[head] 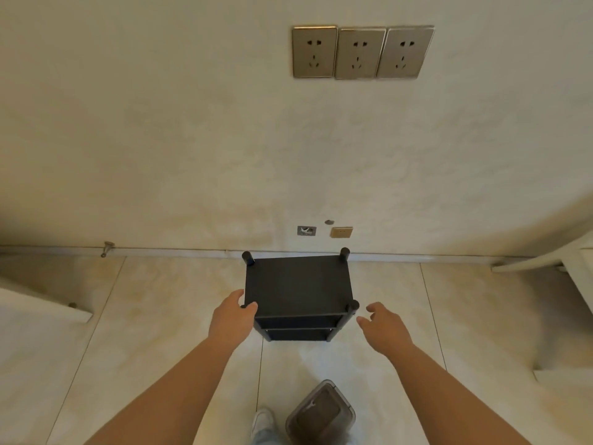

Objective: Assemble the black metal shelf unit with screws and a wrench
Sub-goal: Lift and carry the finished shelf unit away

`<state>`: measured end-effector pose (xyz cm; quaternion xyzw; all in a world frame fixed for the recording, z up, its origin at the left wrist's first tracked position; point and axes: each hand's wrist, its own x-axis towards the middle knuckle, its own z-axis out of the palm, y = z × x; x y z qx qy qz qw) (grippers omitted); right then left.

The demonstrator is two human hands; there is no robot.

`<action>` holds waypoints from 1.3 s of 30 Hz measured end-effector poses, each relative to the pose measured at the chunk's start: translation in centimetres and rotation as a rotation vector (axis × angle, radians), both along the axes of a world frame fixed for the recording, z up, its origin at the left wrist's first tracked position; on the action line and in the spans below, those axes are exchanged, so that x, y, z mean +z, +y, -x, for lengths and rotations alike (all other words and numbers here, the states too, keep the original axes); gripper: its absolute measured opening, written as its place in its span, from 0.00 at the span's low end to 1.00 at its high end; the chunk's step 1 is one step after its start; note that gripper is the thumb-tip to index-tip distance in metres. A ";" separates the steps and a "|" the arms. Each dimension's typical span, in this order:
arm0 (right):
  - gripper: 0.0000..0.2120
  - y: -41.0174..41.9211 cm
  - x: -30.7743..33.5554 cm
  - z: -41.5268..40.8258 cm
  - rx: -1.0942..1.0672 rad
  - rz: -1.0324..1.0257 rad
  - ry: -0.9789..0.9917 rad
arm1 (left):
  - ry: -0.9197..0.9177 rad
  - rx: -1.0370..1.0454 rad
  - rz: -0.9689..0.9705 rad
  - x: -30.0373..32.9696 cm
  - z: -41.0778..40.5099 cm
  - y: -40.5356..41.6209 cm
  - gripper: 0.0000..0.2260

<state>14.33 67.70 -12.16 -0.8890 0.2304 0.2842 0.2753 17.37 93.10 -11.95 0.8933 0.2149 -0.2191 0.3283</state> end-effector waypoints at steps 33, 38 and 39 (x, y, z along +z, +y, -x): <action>0.22 -0.2 -13.6 -8.7 -0.250 -0.382 0.252 | 0.267 0.450 0.373 -15.3 -5.9 2.6 0.18; 0.20 0.4 -10.4 -8.4 -0.211 -0.396 0.241 | 0.217 0.467 0.371 -11.4 -5.3 3.2 0.17; 0.19 0.7 -9.3 -8.3 -0.209 -0.404 0.230 | 0.209 0.470 0.370 -10.2 -5.2 3.5 0.17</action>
